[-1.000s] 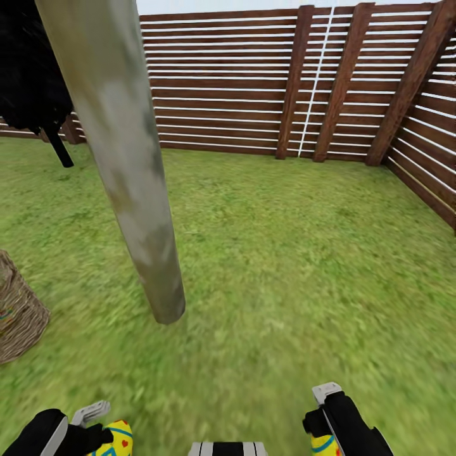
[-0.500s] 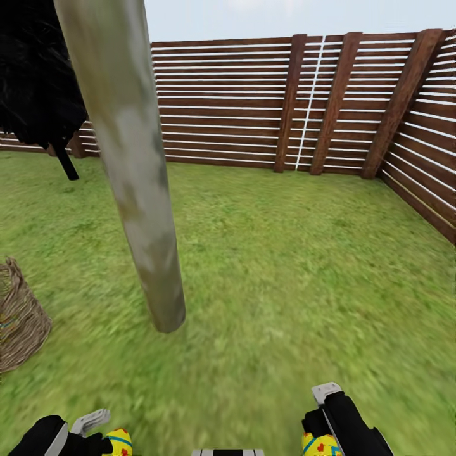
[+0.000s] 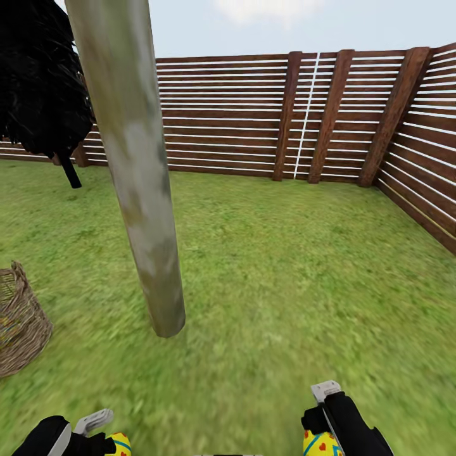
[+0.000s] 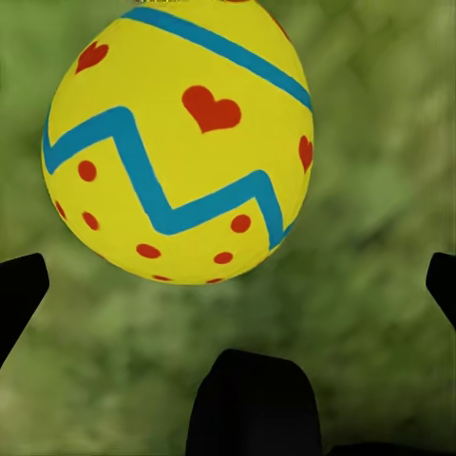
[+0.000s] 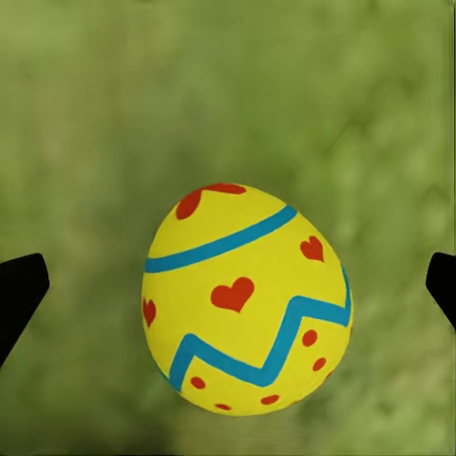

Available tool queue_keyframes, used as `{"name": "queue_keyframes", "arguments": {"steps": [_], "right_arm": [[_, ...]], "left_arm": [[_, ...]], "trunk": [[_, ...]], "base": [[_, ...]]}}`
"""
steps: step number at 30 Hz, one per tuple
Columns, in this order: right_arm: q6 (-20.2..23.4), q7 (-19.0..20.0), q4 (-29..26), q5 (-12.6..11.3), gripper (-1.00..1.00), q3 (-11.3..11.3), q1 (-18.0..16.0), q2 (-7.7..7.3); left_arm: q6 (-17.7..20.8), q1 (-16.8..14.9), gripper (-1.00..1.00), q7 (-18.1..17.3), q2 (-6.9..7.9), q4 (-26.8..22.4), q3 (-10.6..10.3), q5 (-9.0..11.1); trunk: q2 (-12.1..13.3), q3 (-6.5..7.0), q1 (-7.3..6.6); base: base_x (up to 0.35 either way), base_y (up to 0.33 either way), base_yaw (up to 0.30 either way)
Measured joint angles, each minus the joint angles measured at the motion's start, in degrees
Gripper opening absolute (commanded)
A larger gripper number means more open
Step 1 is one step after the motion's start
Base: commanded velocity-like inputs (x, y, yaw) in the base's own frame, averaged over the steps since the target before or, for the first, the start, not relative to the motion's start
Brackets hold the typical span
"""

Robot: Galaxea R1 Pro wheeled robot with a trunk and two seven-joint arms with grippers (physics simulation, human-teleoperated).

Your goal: Take the three Easter eggs out of the wicker basket on the lawn in the garden, then place them on the lawn next to a single tree (choose any tree) so that all three eggs are next to the same tree and none are left in the basket.

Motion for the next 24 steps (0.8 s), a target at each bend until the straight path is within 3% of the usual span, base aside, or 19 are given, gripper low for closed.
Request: {"name": "queue_keyframes", "arguments": {"steps": [12, 24], "right_arm": [[-0.2, -0.4, 0.0, 0.2, 1.0, 0.0, 0.0, 0.01], [-0.2, -0.4, 0.0, 0.3, 1.0, 0.0, 0.0, 0.01]], "left_arm": [[-0.1, 0.0, 1.0, 0.0, -0.09, 0.0, -0.1, -0.2], [-0.1, 0.0, 1.0, -0.1, -0.03, 0.0, -0.1, -0.1]], "trunk": [[0.2, 2.65, -0.28], [0.3, 5.31, -0.58]], "base": [[-0.302, -0.119, 0.0], [-0.335, -0.009, 0.0]]}}
